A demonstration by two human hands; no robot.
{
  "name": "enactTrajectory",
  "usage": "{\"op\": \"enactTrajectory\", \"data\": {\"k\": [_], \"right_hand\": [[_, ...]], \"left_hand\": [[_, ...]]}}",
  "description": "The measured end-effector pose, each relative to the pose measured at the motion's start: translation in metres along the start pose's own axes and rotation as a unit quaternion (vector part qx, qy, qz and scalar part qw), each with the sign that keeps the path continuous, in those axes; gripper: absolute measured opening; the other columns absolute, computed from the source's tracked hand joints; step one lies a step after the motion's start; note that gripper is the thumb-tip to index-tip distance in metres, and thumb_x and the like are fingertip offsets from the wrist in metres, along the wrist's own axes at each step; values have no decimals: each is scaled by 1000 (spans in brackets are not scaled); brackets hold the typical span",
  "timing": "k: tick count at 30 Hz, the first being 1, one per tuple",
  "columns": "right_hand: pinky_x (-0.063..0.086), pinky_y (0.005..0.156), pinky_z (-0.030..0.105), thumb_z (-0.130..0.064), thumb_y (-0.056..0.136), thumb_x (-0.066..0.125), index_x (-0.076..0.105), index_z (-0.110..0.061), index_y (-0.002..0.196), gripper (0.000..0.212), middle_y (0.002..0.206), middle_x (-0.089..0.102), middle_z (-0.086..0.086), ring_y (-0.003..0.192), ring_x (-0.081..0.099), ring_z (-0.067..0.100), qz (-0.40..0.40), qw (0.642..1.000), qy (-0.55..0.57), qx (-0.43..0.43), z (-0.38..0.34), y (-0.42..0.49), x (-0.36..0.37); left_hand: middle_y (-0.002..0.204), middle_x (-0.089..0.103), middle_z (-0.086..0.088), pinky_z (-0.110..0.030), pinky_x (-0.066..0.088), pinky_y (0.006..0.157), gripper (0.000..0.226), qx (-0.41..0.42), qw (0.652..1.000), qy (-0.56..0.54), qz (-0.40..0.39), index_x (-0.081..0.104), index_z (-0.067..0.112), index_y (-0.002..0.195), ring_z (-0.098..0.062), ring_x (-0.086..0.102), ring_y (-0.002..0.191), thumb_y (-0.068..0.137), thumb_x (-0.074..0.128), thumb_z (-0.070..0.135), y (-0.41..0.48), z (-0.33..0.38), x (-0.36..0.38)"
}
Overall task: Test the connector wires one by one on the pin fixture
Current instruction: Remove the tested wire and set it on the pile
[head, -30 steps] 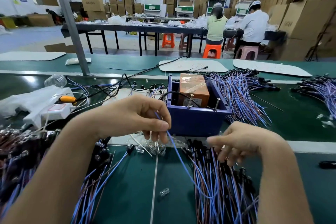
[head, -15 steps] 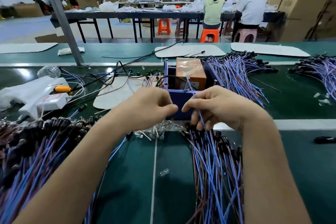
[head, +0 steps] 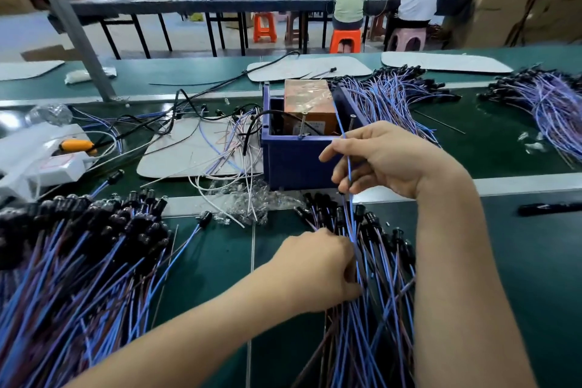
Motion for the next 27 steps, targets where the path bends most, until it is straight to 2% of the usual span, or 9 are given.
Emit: {"op": "enactTrajectory", "data": {"k": [3, 6, 9, 12, 16, 17, 20, 23, 27], "right_hand": [[48, 40, 20, -16, 101, 46, 66, 1, 93, 27, 57, 65, 12, 45, 63, 18, -2, 1000, -15, 14, 6, 2, -1], [48, 41, 20, -17, 102, 45, 66, 0, 94, 28, 58, 66, 12, 46, 64, 18, -11, 999, -27, 29, 12, 4, -2], [48, 42, 20, -18, 102, 44, 66, -1, 93, 29, 58, 67, 13, 47, 64, 19, -18, 999, -30, 38, 16, 5, -3], [48, 42, 20, -18, 103, 42, 65, -1, 96, 29, 63, 69, 16, 47, 65, 19, -38, 997, -40, 57, 21, 5, -1], [47, 40, 20, -20, 104, 39, 61, -3, 95, 30, 79, 73, 19, 44, 61, 17, -86, 994, -39, 64, 23, 2, 3], [45, 39, 19, -20, 104, 38, 60, -3, 94, 30, 82, 74, 18, 43, 59, 16, -92, 993, -36, 58, 22, 2, 3], [46, 39, 19, -23, 104, 39, 60, -5, 94, 29, 90, 74, 18, 43, 59, 17, -105, 993, -23, 42, 22, 0, 1], [50, 43, 22, -24, 104, 40, 61, -6, 96, 29, 87, 73, 23, 47, 63, 20, -102, 993, -15, 50, 26, 1, -3], [53, 45, 24, -26, 104, 39, 62, -7, 101, 30, 83, 71, 25, 52, 66, 23, -112, 991, -22, 72, 34, 1, -4]], "left_hand": [[72, 53, 5, -27, 35, 58, 22, -19, 1000, -23, -1, 52, 21, 71, -23, 52, 73, 79, 63, 39, 1, -5, 0], [70, 47, 5, -27, 31, 56, 28, -31, 999, -24, 9, 52, 19, 76, -24, 48, 71, 82, 63, 45, 0, -4, 3], [73, 50, 3, -29, 35, 61, 26, -41, 999, -31, 11, 59, 17, 82, -25, 50, 73, 81, 63, 43, 2, -5, 1], [82, 60, 0, -32, 46, 68, 26, -57, 995, -85, 7, 61, 19, 83, -27, 57, 82, 80, 61, 45, 5, -13, -6], [93, 68, -1, -37, 50, 82, 12, -49, 989, -129, 45, 67, 21, 89, -23, 61, 92, 83, 60, 28, 10, -26, -26], [91, 70, -2, -34, 50, 81, 12, -43, 989, -133, 48, 69, 20, 89, -19, 61, 88, 84, 60, 25, 10, -28, -29], [77, 73, 0, -21, 49, 66, 13, -26, 983, -175, 52, 73, 16, 84, 4, 55, 54, 85, 61, 13, 11, -33, -35], [66, 71, 1, -11, 42, 50, 13, -19, 972, -226, 59, 72, 12, 76, 4, 53, 42, 84, 63, 8, 14, -36, -38], [62, 70, 0, -8, 37, 46, 13, -20, 949, -294, 109, 62, 14, 74, -2, 54, 40, 84, 68, 9, 15, -43, -44]]}}
Point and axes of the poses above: each hand's wrist, its own y-axis towards the middle knuckle, its own x-axis out of the palm, z = x × y, the point moved 7 cm from there along y, towards the middle knuckle
